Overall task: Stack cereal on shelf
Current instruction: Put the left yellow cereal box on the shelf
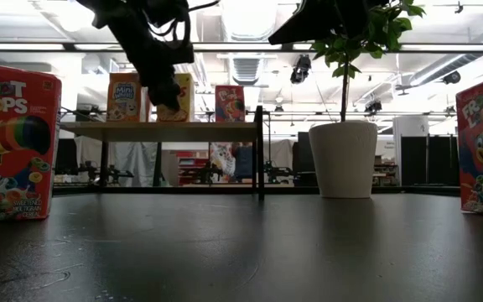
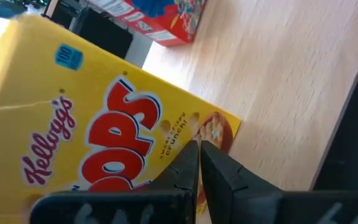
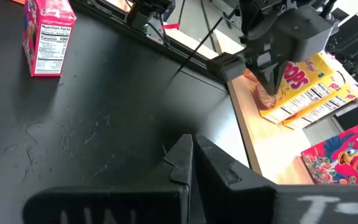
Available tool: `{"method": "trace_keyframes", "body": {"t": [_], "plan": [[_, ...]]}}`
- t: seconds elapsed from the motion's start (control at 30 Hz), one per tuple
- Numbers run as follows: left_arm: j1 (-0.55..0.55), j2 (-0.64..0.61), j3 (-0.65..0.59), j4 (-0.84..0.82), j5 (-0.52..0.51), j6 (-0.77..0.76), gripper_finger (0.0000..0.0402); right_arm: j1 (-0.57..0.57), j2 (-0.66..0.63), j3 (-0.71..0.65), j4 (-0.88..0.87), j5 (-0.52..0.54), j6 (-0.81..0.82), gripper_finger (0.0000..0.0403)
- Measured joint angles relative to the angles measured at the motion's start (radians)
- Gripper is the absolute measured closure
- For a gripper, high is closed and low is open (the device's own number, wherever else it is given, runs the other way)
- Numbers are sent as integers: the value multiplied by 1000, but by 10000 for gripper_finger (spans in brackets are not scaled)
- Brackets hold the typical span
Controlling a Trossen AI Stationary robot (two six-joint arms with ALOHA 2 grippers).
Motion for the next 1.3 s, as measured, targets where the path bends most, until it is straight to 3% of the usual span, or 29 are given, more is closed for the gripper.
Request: {"method": "trace_keyframes", "body": {"t": [0.4,0.63,0.83,1.0,1.3], "plan": [[-25,-2,22,43,15,3,400,0,0,0,0,0,0,394],[-72,-3,223,40,31,209,400,0,0,0,0,0,0,394],[8,-6,375,19,32,297,400,0,0,0,-2,0,1,394],[83,-6,377,-105,136,219,400,0,1,-3,-9,0,7,394],[89,-5,334,-170,108,167,400,0,1,-4,-22,0,11,394]]}}
